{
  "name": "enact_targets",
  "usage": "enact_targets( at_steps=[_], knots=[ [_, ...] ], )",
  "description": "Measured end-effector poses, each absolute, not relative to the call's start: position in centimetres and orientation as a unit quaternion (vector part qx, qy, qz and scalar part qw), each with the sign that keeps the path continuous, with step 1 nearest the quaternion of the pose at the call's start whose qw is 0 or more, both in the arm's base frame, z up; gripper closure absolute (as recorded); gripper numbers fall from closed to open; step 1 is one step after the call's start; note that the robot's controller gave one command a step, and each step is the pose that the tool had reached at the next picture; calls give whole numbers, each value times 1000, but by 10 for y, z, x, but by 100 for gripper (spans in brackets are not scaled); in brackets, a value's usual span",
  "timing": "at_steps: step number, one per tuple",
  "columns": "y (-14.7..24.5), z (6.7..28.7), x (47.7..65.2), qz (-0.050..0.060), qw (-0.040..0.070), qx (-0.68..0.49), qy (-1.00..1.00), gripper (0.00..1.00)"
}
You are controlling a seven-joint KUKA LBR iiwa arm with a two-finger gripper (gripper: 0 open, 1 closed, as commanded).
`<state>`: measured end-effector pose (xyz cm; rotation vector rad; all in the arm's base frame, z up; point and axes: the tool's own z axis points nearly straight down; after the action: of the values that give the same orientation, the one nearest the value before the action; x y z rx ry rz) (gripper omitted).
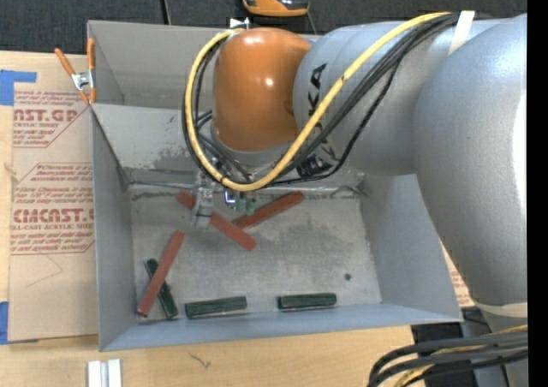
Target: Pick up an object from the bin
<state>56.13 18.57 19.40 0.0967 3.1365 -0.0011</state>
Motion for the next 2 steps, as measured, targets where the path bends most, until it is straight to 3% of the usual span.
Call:
enact_targets(
  at_steps=[1,2],
  knots=[
    [197,200,566,2,1,24,1000,100],
    [176,217,546,0,0,27,1000,100]
  ],
)
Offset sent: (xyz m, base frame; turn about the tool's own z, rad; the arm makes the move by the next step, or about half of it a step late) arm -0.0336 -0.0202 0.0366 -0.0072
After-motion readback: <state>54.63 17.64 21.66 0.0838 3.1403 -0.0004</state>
